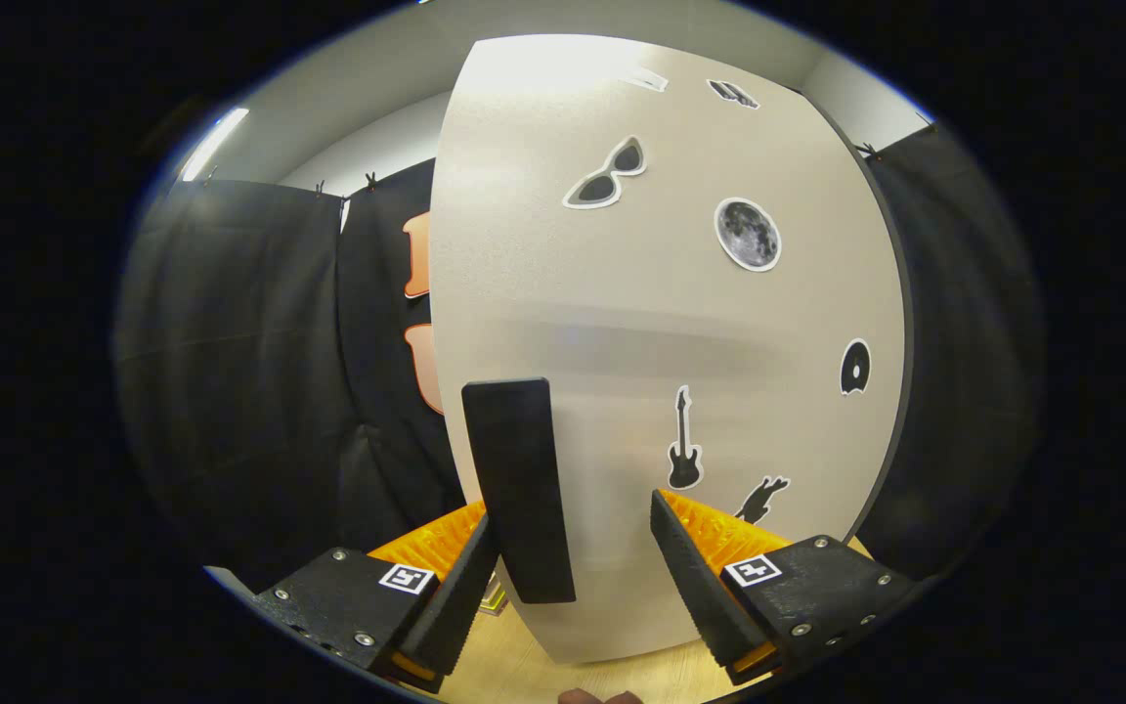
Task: Open the shoe cabinet door, grab the shoes and put them into the shoe cabinet, then close the shoe cabinet door.
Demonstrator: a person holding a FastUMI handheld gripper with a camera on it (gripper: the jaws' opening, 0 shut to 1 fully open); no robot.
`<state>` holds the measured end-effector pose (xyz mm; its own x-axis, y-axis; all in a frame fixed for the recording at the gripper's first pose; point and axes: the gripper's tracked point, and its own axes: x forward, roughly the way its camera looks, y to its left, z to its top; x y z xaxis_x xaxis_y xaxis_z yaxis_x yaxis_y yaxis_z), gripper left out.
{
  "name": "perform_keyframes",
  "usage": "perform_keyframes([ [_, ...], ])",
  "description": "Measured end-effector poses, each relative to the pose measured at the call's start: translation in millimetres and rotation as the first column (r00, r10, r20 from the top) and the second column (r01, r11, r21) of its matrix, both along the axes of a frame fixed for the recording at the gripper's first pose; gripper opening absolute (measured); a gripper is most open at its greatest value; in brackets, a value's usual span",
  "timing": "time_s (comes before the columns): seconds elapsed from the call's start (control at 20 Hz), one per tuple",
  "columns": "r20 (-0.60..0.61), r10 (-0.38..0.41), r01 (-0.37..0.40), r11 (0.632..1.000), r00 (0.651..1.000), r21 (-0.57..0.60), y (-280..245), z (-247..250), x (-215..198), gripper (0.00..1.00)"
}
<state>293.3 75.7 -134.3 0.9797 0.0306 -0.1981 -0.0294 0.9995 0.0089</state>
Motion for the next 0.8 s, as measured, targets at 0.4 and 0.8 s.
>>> perform_keyframes([
  [0.4,0.033,-0.028,0.032,0.991,0.999,-0.134,-7,-1,17,0.93],
  [0.8,0.027,-0.076,0.079,0.989,0.997,-0.125,-12,-4,29,0.94],
])
